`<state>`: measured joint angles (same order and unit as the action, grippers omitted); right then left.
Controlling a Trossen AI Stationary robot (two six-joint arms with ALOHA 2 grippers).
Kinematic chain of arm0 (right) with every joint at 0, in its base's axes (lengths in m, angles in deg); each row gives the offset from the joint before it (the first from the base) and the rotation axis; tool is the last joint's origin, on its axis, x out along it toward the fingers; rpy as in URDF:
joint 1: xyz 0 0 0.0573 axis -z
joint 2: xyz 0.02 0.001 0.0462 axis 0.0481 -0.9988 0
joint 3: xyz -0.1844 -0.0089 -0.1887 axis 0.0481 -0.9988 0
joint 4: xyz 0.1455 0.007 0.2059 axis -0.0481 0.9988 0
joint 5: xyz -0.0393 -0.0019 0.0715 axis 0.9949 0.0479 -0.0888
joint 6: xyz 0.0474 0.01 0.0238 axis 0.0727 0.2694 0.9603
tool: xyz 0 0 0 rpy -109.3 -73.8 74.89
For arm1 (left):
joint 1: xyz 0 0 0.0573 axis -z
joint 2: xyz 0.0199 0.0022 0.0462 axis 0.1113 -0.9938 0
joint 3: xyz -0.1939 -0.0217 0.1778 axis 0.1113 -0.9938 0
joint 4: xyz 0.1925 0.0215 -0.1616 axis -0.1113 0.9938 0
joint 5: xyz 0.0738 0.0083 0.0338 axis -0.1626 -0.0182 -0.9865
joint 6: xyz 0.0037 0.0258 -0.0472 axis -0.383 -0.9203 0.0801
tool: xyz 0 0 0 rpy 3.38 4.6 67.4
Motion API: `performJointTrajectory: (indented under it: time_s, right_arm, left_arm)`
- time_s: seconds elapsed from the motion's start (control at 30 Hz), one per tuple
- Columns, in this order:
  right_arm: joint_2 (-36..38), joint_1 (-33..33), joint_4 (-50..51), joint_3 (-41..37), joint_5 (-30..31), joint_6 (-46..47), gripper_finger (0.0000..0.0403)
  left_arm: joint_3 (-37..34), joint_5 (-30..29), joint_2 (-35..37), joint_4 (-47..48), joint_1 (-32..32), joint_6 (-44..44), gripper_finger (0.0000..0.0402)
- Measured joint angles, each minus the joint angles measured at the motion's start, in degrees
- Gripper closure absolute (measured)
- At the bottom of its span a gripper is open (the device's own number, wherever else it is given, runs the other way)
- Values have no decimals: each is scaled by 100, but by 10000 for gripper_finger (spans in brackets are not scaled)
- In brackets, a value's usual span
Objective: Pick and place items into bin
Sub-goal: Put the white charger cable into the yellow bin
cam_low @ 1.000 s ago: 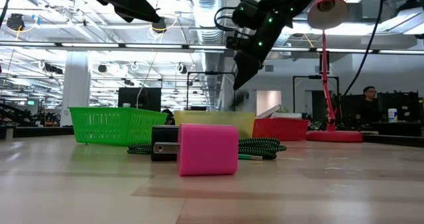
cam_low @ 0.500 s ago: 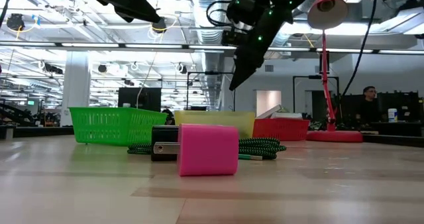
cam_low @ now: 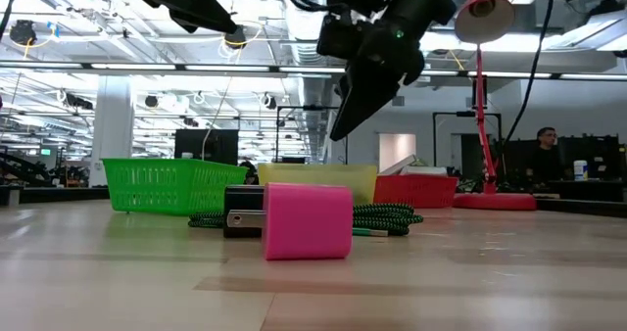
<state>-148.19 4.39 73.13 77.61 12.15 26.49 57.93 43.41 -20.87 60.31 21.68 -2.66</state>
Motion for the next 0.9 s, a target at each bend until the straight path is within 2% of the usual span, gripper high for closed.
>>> performJointTrajectory:
  time_s: [0.4, 0.9]
  right_arm:
    - [0, -541, -1115, -518, -153, 435, 231]
    - [0, -908, -1933, -800, -198, 857, 233]
  left_arm:
    - [0, 0, 0, -2, 0, 49, 290]
    - [0, 0, 0, -1, -1, 40, 290]
